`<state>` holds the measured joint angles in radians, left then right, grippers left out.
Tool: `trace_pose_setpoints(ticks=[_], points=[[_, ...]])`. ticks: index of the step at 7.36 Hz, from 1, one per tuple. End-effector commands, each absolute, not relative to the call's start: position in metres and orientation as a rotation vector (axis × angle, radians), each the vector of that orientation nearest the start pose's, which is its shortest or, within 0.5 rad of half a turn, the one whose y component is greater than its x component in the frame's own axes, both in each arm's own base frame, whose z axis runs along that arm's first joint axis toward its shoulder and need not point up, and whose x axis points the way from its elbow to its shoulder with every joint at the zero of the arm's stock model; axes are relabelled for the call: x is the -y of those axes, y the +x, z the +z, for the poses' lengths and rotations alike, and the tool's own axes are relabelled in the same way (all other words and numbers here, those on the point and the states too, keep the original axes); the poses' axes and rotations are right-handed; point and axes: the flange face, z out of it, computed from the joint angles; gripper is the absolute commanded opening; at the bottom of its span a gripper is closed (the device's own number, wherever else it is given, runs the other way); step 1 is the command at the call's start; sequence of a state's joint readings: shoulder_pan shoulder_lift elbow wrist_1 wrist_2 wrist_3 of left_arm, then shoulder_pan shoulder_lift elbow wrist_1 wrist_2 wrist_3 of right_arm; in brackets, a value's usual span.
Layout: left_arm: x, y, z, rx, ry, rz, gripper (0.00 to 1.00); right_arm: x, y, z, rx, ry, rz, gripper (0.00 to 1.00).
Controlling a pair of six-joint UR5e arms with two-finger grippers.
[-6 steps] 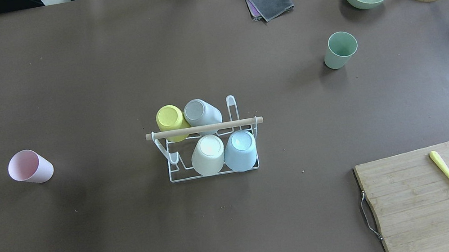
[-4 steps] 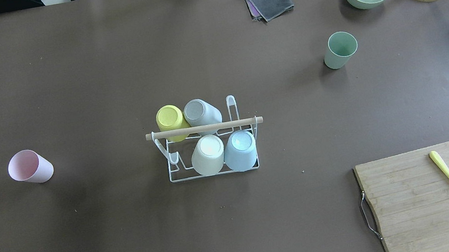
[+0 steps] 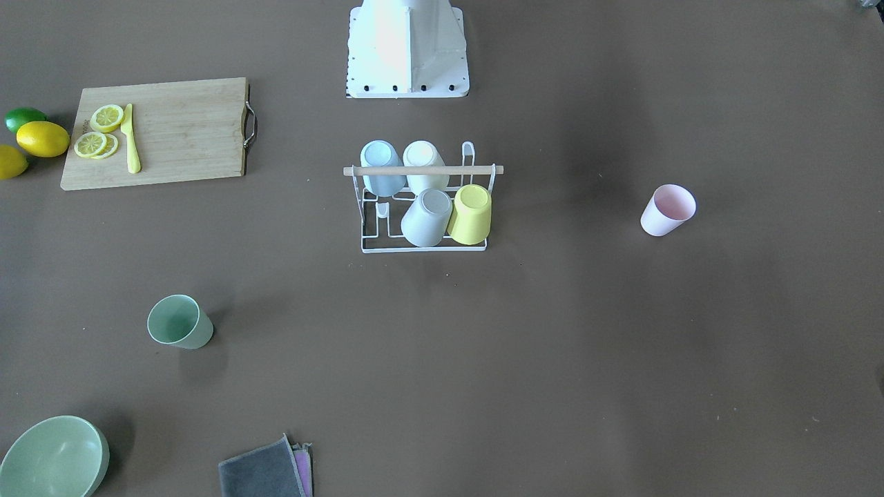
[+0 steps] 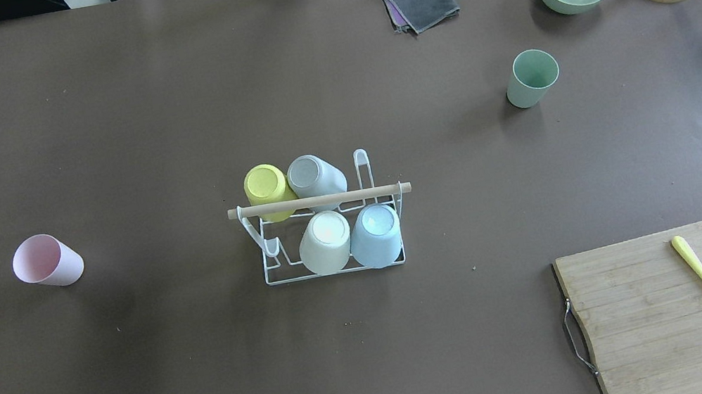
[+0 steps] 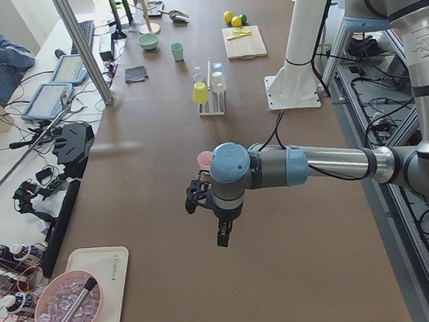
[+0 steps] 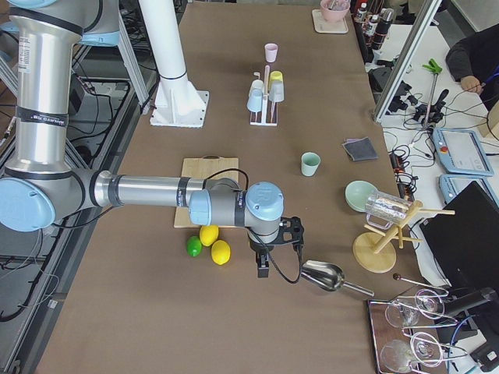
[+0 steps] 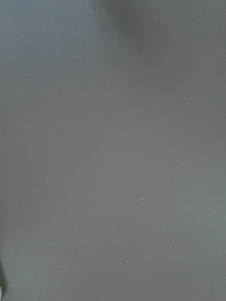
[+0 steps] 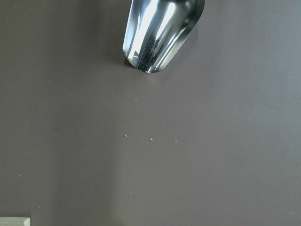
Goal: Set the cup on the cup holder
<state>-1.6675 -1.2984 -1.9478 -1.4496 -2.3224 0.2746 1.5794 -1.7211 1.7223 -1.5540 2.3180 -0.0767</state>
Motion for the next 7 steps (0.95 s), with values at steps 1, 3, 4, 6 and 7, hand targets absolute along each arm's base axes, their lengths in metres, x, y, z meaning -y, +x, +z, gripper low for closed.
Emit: trace_pose_setpoints(ticks=[1,3,4,6,7], points=[[0.368,-0.101,0.604,-0.742,0.127,0.165,0.98,0.429,0.070,0.654,0.746,0.048,-0.071,1.00],[0.371,-0.101,0.602,-0.741,0.131,0.168,0.98,0.428,0.070,0.656,0.744,0.045,-0.070,1.00],[0.376,-0.101,0.599,-0.740,0.139,0.173,0.98,0.429,0.069,0.656,0.743,0.046,-0.071,1.00],[0.386,-0.101,0.592,-0.735,0.156,0.183,0.98,0.429,0.070,0.657,0.743,0.043,-0.066,1.00],[0.390,-0.100,0.589,-0.734,0.163,0.188,0.98,0.429,0.069,0.657,0.743,0.042,-0.067,1.00]])
